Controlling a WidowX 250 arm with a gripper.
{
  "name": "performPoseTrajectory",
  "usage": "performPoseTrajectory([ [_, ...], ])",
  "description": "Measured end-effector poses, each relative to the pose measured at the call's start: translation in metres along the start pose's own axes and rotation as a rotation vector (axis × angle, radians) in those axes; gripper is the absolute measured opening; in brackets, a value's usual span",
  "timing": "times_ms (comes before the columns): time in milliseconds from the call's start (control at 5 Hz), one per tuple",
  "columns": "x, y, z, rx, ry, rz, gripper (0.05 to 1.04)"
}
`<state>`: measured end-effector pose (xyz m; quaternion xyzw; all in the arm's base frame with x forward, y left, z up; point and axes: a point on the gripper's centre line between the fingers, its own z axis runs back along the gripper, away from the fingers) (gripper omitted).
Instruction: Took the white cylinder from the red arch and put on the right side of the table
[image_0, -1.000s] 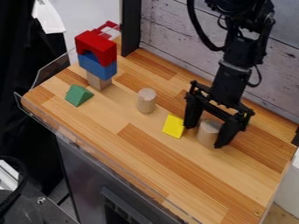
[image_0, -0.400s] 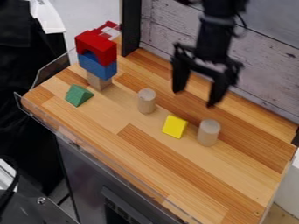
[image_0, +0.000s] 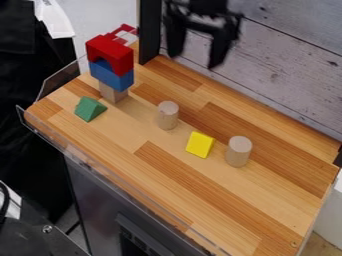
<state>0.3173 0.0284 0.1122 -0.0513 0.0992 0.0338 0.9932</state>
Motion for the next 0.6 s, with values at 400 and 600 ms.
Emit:
performPoseTrajectory([
  [400, 0.002, 0.050, 0.033, 0.024, -0.108, 0.062, 1.000],
  [600, 0.000, 0.056, 0.033, 0.022, -0.107, 0.057, 1.000],
])
